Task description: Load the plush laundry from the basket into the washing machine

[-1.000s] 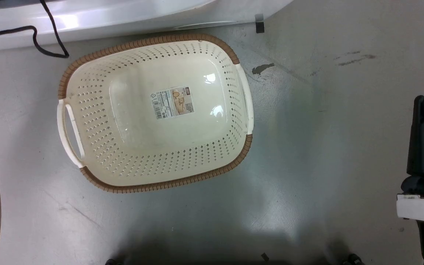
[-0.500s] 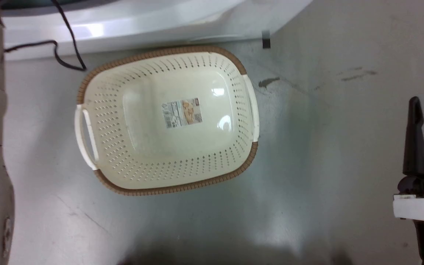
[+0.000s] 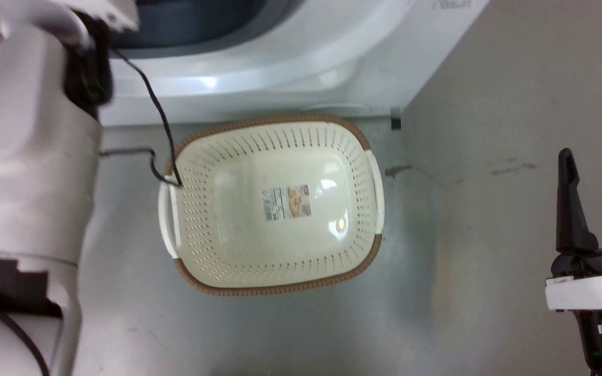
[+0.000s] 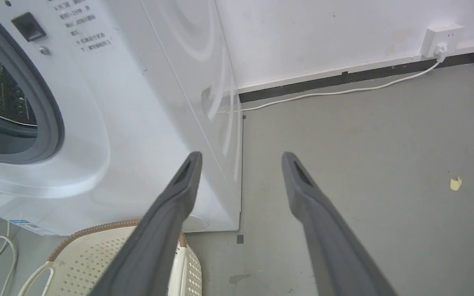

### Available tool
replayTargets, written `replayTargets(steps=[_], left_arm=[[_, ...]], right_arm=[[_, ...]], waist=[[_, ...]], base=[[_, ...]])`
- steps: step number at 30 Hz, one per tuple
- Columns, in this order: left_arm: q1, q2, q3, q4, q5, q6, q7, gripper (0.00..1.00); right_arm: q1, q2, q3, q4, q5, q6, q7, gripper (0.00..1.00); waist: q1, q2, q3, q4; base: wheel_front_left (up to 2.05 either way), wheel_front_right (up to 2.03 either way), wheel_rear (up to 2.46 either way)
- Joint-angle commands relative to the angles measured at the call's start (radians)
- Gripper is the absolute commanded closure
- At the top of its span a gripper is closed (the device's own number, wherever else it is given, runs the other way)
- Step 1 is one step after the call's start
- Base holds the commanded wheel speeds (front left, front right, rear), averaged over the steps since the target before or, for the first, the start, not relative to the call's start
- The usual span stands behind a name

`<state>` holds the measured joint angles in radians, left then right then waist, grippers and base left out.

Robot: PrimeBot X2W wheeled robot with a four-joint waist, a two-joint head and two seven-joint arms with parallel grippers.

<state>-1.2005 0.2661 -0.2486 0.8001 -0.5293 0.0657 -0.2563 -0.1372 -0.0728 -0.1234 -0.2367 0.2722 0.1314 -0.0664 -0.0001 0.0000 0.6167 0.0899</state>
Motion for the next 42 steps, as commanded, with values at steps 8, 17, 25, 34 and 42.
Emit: replayTargets(steps=[8, 17, 25, 34, 42], left_arm=[[0.173, -0.035, -0.013, -0.046, 0.052, -0.006, -0.005, 0.00], [0.340, -0.057, -0.038, -0.075, 0.089, -0.014, -0.005, 0.00], [0.470, -0.064, -0.041, -0.111, 0.095, -0.025, -0.005, 0.00], [0.623, -0.069, -0.023, -0.173, 0.081, -0.027, -0.005, 0.00], [0.748, -0.056, -0.025, -0.256, 0.096, -0.012, -0.005, 0.00]], right_arm=[[0.007, 0.004, 0.002, 0.041, -0.004, -0.001, -0.002, 0.00], [0.037, 0.018, 0.014, 0.093, 0.001, -0.001, -0.010, 0.00], [0.080, 0.022, 0.018, 0.138, 0.003, -0.001, -0.016, 0.00], [0.141, 0.022, 0.034, 0.185, 0.009, -0.001, -0.021, 0.00], [0.183, 0.022, 0.044, 0.215, 0.005, -0.001, -0.027, 0.00]], waist=[[0.0001, 0.0000, -0.135, 0.031], [0.0001, 0.0000, -0.262, 0.032], [0.0001, 0.0000, -0.379, 0.037], [0.0001, 0.0000, -0.498, 0.048], [0.0001, 0.0000, -0.576, 0.049]], base=[[0.00, 0.00, 0.00], [0.00, 0.00, 0.00], [0.00, 0.00, 0.00], [0.00, 0.00, 0.00], [0.00, 0.00, 0.00]])
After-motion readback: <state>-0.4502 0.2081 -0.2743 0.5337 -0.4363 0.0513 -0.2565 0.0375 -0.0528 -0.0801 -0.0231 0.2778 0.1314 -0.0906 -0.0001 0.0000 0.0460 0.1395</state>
